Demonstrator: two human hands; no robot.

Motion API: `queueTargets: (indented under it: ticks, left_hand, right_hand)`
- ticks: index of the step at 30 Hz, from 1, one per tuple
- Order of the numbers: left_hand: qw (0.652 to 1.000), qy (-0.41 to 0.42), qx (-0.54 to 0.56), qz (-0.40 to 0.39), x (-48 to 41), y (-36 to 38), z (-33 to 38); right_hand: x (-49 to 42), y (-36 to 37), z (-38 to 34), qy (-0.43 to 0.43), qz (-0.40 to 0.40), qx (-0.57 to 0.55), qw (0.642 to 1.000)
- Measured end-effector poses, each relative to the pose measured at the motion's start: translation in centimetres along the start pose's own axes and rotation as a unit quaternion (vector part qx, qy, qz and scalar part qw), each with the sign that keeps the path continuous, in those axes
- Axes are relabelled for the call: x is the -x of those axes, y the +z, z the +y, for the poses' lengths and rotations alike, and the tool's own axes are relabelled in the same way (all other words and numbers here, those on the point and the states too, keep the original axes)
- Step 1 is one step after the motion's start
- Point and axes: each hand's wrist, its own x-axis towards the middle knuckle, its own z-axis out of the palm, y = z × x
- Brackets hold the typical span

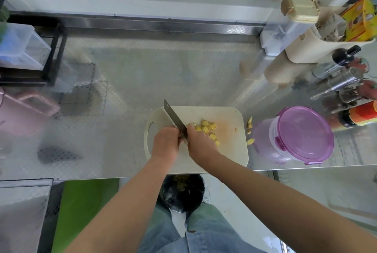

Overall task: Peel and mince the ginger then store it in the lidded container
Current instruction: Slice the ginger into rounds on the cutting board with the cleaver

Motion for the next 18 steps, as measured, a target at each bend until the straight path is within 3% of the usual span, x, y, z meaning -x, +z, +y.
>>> queueTargets:
  ticks: [18]
  left_hand:
    - [1.0,0.002,0.009,0.005,0.0,0.2,-0.2]
  right_hand:
    - [0.1,0.3,0.4,-0.008,0.005,0.018,1.0]
